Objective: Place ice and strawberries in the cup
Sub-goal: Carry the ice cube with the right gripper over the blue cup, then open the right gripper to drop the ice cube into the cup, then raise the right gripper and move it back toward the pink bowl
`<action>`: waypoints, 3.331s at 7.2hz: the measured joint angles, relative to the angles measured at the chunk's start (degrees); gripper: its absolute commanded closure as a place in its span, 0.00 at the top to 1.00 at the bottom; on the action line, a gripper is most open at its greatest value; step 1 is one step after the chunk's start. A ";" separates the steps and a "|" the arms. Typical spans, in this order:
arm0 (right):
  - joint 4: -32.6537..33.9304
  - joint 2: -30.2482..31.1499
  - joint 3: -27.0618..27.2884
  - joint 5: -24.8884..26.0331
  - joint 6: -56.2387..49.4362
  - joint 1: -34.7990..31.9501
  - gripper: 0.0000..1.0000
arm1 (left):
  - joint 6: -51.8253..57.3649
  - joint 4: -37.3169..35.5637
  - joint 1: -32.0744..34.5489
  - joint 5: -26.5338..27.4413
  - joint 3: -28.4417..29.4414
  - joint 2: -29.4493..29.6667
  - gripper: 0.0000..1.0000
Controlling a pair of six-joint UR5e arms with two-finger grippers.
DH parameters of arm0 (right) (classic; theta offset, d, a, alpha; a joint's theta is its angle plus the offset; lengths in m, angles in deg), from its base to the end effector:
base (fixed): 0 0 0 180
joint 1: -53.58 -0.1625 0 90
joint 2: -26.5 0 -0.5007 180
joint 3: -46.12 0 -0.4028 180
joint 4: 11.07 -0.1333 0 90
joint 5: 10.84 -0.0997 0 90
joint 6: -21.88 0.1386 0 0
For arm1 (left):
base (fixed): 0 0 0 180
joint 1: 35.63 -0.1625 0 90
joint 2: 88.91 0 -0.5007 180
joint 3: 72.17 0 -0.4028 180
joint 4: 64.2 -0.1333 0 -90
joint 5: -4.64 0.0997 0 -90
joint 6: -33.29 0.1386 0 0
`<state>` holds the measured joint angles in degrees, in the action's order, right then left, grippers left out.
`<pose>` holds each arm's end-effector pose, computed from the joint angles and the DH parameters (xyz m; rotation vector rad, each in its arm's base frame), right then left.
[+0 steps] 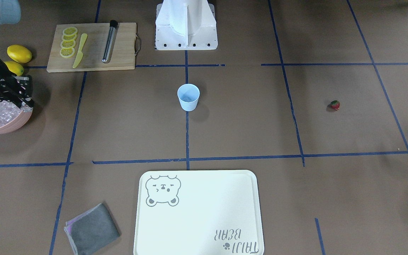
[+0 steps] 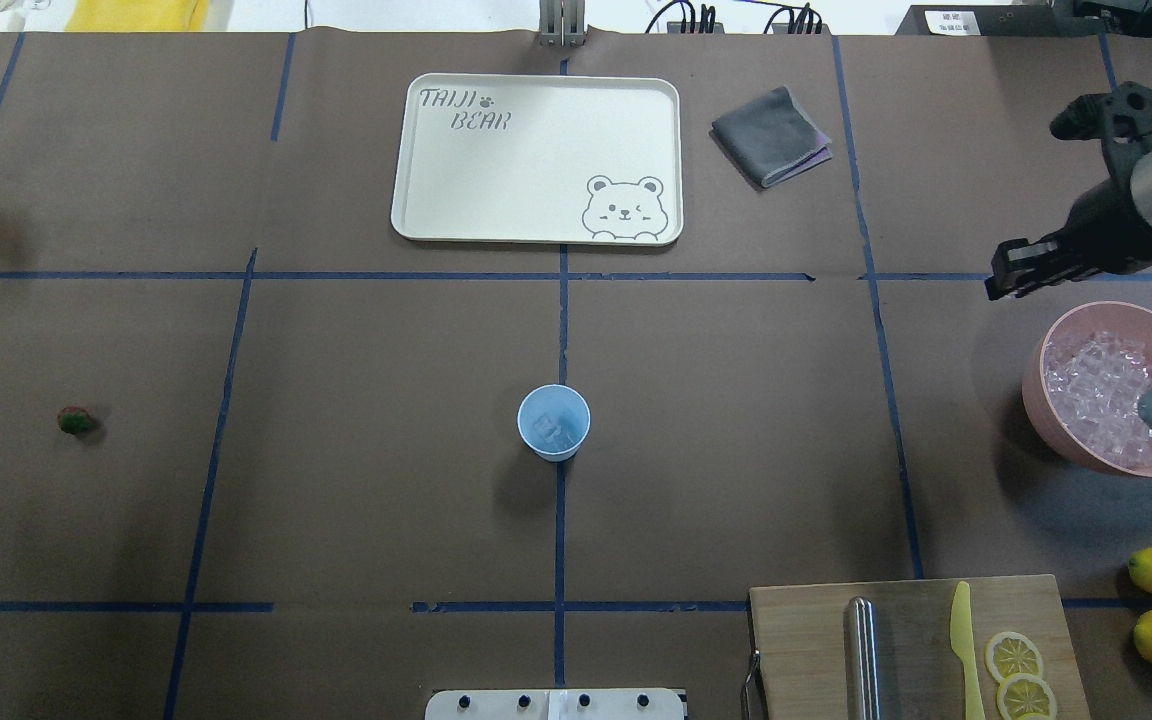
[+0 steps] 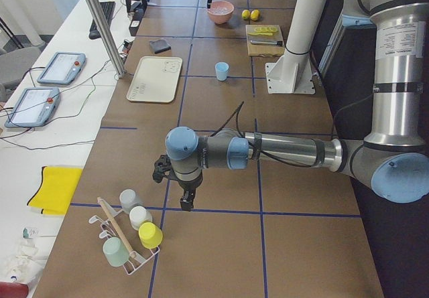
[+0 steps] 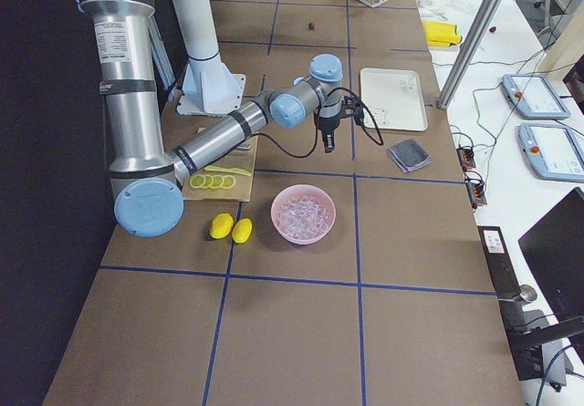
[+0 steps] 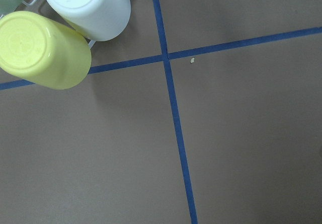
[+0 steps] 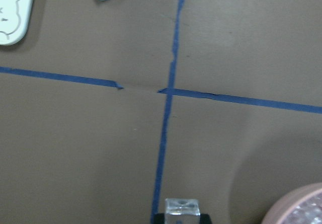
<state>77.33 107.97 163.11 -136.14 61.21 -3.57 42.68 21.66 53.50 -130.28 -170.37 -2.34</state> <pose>-0.2536 -0.4908 0.4537 0.1564 -0.8482 -0.0935 -0.0283 -0.4727 0.7258 0.0687 0.7821 0.1741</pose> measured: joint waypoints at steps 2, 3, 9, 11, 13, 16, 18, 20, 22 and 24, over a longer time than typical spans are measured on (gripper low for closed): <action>9.39 -10.36 1.34 1.66 0.31 4.76 0.00 | -0.05 -0.01 0.00 0.02 -1.00 -0.02 1.00; 11.88 -13.86 1.50 2.43 0.37 6.44 0.00 | -0.07 -0.05 0.00 0.04 -2.03 -0.10 1.00; 14.05 -27.63 -2.45 11.76 18.97 21.58 0.00 | -0.08 -0.10 0.00 0.00 -3.23 -0.49 1.00; 14.41 -33.47 -6.73 14.97 24.52 25.30 0.00 | -0.08 -0.15 0.00 0.00 -3.18 -0.61 1.00; 14.63 -39.11 -12.82 17.54 27.13 27.83 0.00 | -0.08 -0.17 0.00 0.00 -3.15 -0.68 1.00; 14.66 -40.67 -17.63 21.45 27.51 31.63 0.02 | -0.08 -0.17 -0.02 0.00 -3.11 -0.65 1.00; 14.49 -40.28 -18.64 22.46 27.49 32.88 0.19 | -0.08 -0.17 -0.07 0.00 -3.07 -0.62 1.00; 14.40 -40.15 -18.87 22.91 27.28 33.36 0.99 | -0.08 -0.17 -0.09 0.00 -3.06 -0.62 1.00; 14.28 -40.21 -18.88 22.97 27.01 33.41 0.99 | -0.08 -0.17 -0.09 0.00 -3.06 -0.61 1.00; 14.26 -40.20 -18.81 22.98 26.93 33.41 0.99 | -0.06 -0.15 -0.09 0.00 -3.10 -0.61 1.00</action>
<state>91.59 67.77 144.30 -113.17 88.13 29.84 42.62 21.51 53.41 -130.27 -173.47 -2.95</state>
